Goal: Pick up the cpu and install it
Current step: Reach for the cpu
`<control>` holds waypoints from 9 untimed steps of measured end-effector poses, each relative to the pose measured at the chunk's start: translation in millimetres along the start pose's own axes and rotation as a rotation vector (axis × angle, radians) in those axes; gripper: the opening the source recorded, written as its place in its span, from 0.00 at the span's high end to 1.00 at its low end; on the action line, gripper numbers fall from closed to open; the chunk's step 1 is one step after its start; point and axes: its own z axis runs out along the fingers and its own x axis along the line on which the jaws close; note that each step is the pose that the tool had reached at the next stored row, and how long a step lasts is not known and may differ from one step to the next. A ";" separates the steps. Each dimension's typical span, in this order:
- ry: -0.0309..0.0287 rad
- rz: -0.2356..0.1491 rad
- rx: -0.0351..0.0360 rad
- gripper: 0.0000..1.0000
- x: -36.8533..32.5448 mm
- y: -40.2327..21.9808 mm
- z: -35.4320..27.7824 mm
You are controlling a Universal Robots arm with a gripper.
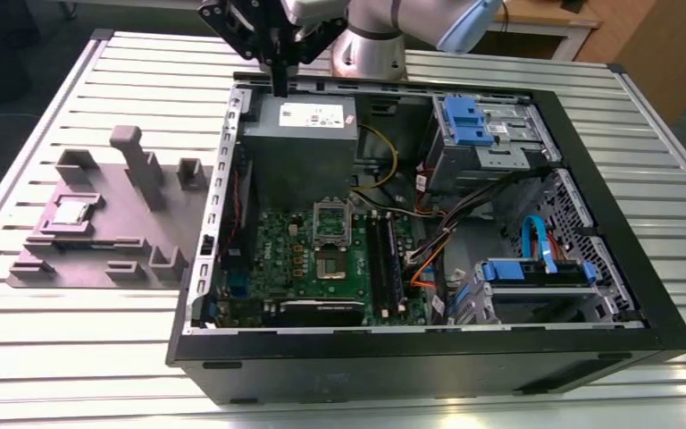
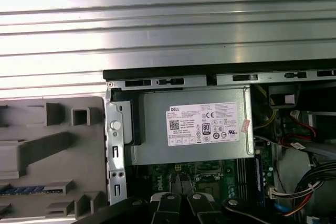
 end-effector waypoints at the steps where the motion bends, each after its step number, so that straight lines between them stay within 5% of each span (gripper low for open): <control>1: 0.0001 0.000 -0.0001 0.90 1.5 -0.1 0.0; 9: 0.0003 0.000 0.0001 0.90 4.5 -0.4 0.2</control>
